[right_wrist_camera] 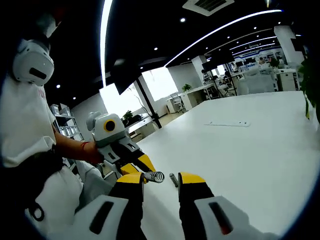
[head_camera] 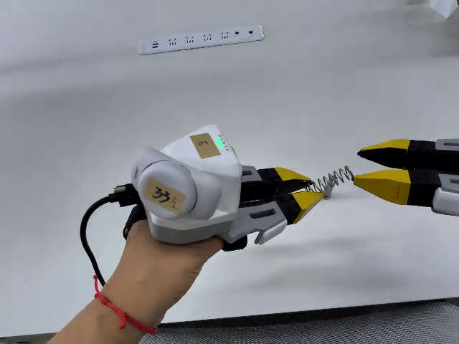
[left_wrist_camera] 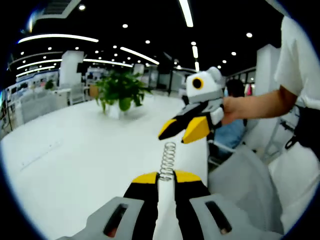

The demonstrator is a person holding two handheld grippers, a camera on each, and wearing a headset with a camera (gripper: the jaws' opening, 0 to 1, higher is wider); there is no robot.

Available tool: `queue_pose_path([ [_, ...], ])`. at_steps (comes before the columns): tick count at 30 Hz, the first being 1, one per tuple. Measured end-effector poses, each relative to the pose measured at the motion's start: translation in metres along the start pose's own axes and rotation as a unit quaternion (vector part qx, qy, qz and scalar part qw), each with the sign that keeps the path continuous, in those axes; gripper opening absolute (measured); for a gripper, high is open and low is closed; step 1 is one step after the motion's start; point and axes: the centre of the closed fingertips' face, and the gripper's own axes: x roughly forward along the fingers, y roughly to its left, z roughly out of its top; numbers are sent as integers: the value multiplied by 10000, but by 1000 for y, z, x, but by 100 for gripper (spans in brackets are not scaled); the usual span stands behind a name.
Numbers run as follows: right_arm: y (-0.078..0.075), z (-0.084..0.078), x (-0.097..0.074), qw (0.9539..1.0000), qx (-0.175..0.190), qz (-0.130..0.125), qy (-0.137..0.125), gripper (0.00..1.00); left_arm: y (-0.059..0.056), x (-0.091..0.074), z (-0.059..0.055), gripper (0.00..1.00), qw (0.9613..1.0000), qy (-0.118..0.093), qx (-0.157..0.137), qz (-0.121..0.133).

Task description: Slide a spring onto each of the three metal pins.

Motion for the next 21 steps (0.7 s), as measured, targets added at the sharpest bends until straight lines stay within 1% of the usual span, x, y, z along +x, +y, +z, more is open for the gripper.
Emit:
queue_pose_path([
  [6,5,6,3,9994,265,146,-138,22,-1,-1,6,11,9998,-181,-111,-22],
  [7,2,5,2,9993,303,163,-143,21,-1,-1,7,11,9997,-204,-120,-28],
  [13,2,6,2,9990,372,200,-164,17,-2,-2,13,11,9993,-322,-161,-50],
  [18,3,7,2,9988,388,238,-175,13,-3,-3,15,11,9991,-367,-180,-61],
  [21,4,8,3,9988,386,251,-187,13,-4,-3,16,11,9991,-372,-181,-68],
])
